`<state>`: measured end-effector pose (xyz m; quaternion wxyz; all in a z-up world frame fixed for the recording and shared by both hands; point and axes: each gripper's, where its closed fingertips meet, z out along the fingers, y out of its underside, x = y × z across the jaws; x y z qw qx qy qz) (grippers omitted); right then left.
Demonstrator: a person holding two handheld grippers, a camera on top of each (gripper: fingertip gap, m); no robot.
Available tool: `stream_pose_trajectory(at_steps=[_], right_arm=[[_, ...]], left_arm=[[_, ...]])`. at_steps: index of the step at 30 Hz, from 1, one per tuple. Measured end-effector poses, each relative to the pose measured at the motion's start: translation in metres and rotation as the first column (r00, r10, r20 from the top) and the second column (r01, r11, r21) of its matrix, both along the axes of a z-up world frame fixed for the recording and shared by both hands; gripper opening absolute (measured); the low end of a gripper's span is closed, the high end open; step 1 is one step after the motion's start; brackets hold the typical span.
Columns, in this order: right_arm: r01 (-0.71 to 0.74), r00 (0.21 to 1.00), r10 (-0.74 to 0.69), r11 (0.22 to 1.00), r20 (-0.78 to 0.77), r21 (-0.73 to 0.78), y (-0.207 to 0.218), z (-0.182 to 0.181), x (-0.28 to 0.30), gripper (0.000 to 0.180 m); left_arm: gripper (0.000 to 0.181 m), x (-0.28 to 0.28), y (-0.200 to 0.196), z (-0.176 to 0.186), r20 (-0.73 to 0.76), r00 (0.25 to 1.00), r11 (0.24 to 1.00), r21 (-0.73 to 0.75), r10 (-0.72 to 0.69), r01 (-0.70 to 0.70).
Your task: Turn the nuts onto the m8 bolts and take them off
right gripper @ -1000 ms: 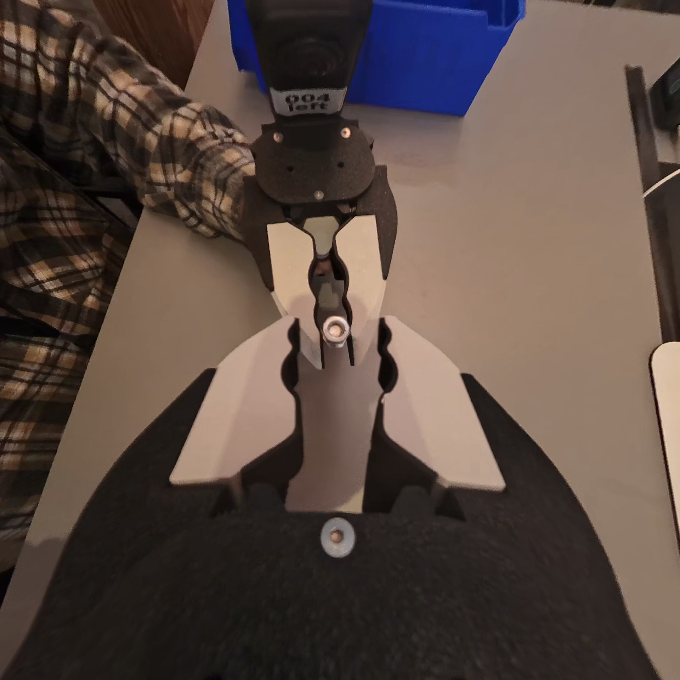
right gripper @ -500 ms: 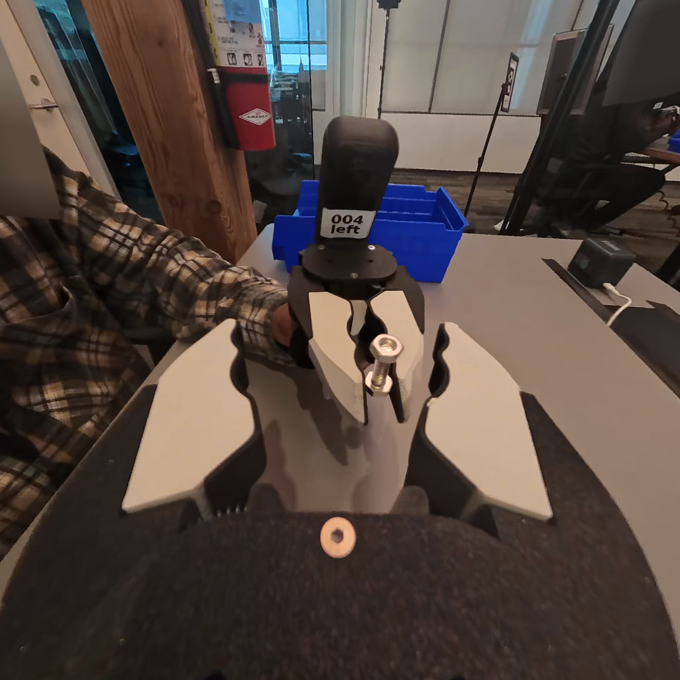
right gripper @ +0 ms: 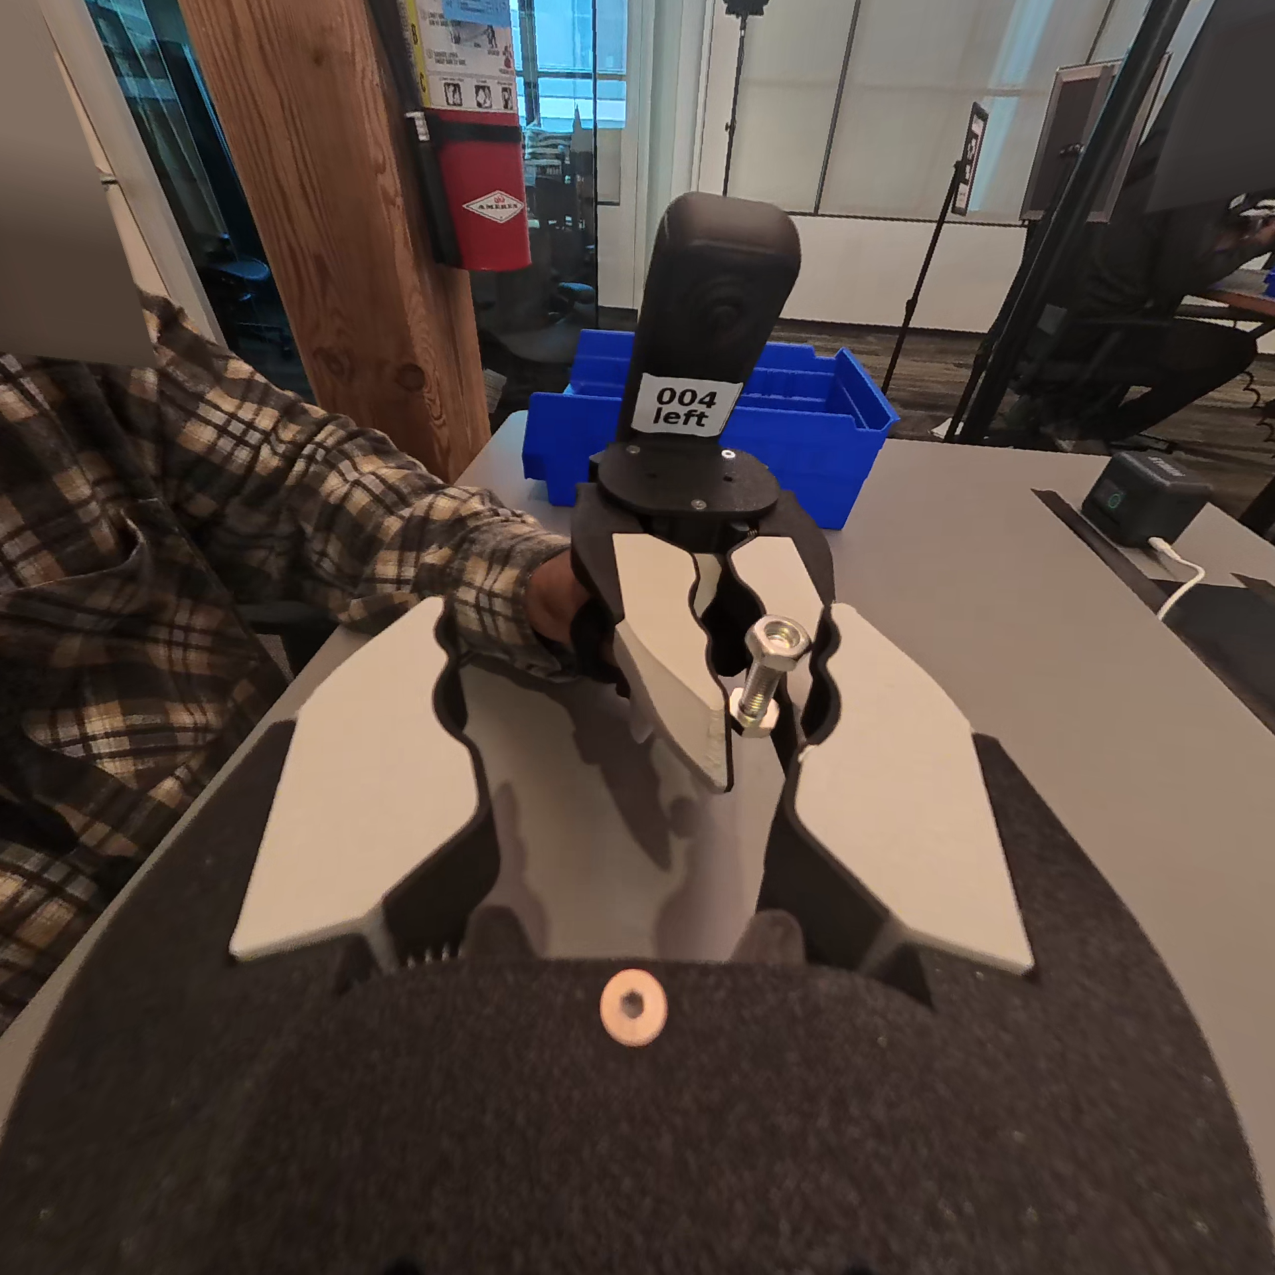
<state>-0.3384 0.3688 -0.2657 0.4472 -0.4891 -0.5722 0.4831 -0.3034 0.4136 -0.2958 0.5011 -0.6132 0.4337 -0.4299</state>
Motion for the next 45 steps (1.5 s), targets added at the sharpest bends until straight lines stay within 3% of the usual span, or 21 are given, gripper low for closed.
stream_pose_trajectory(at_steps=[45], right_arm=[[0.024, 0.999, -0.024, 1.000, -0.027, 0.004, 0.005, 0.002, 0.009, 0.092]], left_arm=[[0.016, 0.001, 0.000, -0.003, -0.017, 1.000, 1.000, -0.001, 0.007, -0.007]])
